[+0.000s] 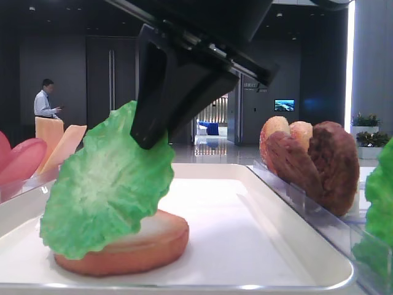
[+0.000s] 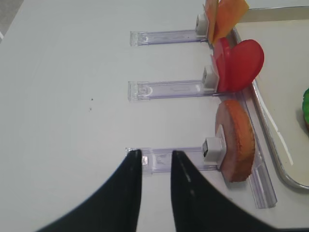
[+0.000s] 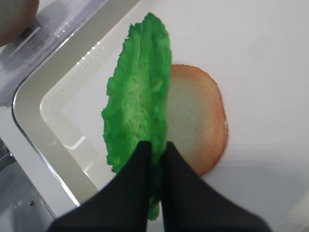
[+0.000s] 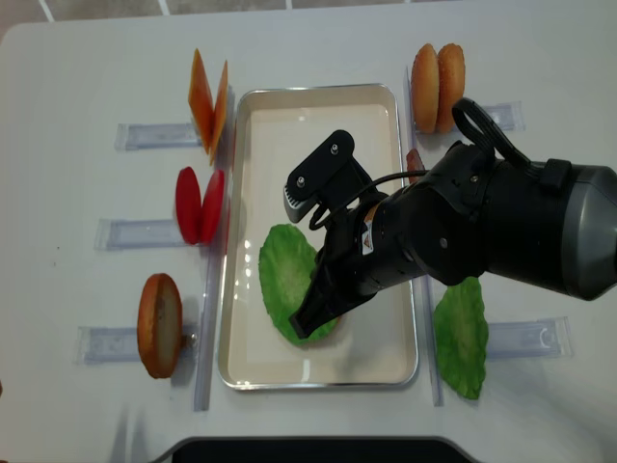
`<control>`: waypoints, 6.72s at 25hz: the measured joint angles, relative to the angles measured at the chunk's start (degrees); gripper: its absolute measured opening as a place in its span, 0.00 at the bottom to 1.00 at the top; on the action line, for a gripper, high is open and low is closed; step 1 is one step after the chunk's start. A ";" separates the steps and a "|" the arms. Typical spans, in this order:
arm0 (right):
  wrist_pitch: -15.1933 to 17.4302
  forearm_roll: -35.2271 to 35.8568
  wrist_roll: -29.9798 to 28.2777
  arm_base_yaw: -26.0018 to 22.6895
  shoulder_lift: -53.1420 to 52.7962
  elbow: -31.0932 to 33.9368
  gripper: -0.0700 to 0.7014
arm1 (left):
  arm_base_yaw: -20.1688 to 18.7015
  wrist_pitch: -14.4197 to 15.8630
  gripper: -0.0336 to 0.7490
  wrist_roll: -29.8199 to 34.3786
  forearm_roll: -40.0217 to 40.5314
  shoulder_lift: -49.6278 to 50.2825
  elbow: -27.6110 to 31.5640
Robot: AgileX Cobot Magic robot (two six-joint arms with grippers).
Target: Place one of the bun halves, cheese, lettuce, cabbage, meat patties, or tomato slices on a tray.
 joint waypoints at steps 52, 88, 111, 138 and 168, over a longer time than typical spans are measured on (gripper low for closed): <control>23.78 -29.04 19.65 -12.07 -9.74 -8.57 0.63 | 0.00 0.00 0.25 0.00 0.00 0.00 0.00; 42.46 -25.11 7.08 -52.66 -41.88 -8.63 0.63 | 0.00 0.00 0.24 0.00 0.00 0.00 0.00; 39.70 -17.40 3.86 -52.66 -79.78 15.59 0.63 | 0.00 0.00 0.24 0.00 0.00 0.00 0.00; 39.09 -12.78 -1.69 -52.66 -94.82 26.86 0.57 | 0.00 0.00 0.24 0.00 0.00 0.00 0.00; 39.09 -13.27 -0.79 -52.66 -94.82 26.86 0.40 | 0.00 0.00 0.24 0.00 0.00 0.00 0.00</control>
